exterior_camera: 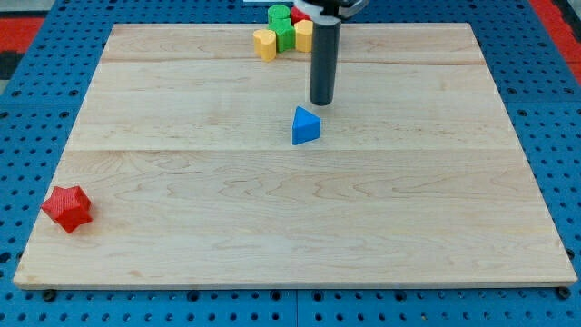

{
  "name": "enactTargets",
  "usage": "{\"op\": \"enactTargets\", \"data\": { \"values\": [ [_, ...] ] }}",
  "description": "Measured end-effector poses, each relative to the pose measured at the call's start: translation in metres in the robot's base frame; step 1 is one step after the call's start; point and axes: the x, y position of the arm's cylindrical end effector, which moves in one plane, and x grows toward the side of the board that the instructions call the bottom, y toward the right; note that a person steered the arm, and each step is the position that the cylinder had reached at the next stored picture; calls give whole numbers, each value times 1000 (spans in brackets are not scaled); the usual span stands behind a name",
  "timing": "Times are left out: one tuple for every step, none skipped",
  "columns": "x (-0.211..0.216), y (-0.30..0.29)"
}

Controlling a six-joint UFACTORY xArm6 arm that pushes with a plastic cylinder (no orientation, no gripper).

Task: Push the blue triangle to the left of the green star

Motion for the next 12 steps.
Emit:
{"op": "enactTargets", "data": {
  "values": [
    [0, 0],
    [1, 0],
    [26, 1],
    [81, 8],
    [118, 7],
    [103, 7],
    [70, 5],
    [70, -34],
    [73, -48],
    [98, -61],
    [93, -100],
    [53, -113]
  ]
}}
